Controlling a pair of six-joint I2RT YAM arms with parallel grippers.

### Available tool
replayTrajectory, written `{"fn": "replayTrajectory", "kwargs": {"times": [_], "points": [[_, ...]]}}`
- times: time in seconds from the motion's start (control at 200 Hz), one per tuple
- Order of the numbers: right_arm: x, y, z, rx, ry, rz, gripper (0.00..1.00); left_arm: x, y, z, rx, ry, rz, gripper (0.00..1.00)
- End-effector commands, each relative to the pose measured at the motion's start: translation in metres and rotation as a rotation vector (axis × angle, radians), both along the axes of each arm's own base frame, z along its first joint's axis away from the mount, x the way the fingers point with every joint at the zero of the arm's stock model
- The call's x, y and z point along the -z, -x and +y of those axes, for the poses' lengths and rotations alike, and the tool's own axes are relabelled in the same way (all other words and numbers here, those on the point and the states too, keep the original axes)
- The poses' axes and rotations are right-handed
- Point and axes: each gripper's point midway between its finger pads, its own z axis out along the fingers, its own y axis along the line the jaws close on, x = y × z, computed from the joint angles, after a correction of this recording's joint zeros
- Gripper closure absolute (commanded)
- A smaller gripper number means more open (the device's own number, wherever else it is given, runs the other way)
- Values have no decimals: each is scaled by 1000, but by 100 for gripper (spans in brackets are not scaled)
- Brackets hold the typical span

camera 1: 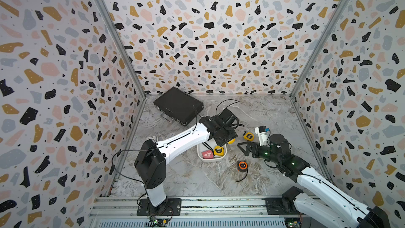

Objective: Take the tape measure out of the storage box
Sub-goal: Pick up the tape measure from the storage box, then place the tape measure at the center of the board.

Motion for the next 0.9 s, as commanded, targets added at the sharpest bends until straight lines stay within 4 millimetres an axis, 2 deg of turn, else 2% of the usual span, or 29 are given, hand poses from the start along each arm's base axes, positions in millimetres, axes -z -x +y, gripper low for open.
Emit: {"fn": "replayTrajectory", "kwargs": {"times": [0.0, 0.235, 0.471, 0.566, 0.761, 0.896], "points": [[-15, -9, 0, 44, -46, -69, 4, -28, -2, -20, -32, 143, -25, 100], [-15, -15, -1, 77, -83, -110, 6, -30, 8, -41, -23, 226, 11, 100], [-19, -20, -1, 90, -113, -144, 10, -35, 16, -49, -20, 286, 37, 100], [-16, -21, 2, 83, -120, -138, 15, -37, 18, -54, -18, 318, 45, 100], [-14, -26, 6, 83, -138, -133, 32, -38, 21, -59, -6, 345, 54, 100], [-13, -28, 8, 86, -149, -127, 51, -38, 23, -63, 4, 358, 63, 100]]}}
